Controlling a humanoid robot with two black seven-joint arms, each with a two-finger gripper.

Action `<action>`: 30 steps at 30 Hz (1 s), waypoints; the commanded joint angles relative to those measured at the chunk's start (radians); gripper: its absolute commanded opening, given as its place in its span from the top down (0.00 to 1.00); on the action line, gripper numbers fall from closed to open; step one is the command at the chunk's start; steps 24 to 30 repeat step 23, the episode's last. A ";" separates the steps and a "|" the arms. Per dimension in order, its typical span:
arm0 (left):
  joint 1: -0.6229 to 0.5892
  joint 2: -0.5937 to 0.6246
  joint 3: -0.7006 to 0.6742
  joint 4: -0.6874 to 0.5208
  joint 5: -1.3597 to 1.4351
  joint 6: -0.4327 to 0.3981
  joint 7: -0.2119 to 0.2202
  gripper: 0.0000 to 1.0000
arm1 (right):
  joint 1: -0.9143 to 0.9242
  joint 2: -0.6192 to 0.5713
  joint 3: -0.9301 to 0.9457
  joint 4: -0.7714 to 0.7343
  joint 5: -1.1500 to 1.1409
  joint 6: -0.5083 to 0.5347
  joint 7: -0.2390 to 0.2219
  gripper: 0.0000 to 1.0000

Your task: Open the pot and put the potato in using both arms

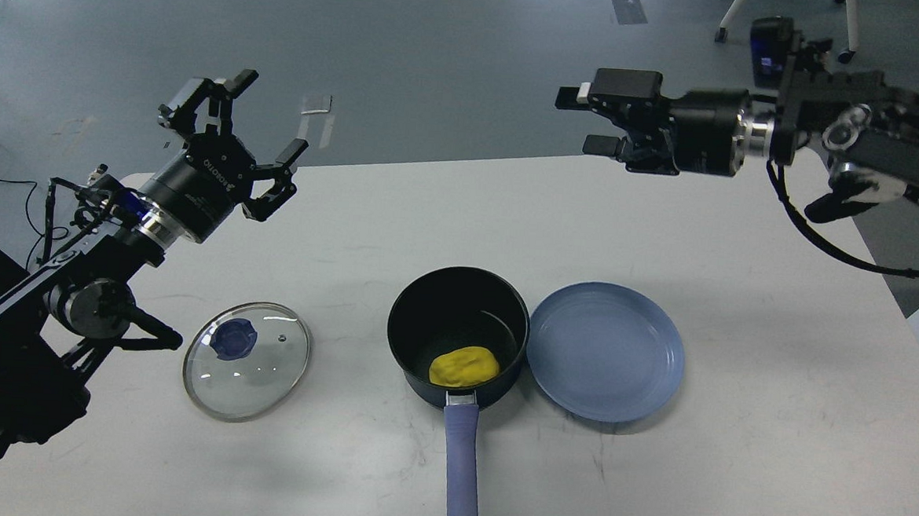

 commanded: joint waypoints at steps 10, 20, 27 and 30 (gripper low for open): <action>0.042 -0.007 -0.002 0.000 0.003 0.000 0.000 0.02 | -0.523 -0.025 0.458 0.040 0.334 0.000 0.000 0.04; 0.051 -0.049 -0.009 0.006 0.005 0.000 0.004 0.02 | -0.643 -0.033 0.570 0.040 0.342 0.000 0.000 0.00; 0.051 -0.047 -0.009 0.006 0.003 0.000 0.004 0.02 | -0.653 -0.033 0.571 0.043 0.342 0.000 0.000 0.00; 0.051 -0.047 -0.009 0.006 0.003 0.000 0.004 0.02 | -0.653 -0.033 0.571 0.043 0.342 0.000 0.000 0.00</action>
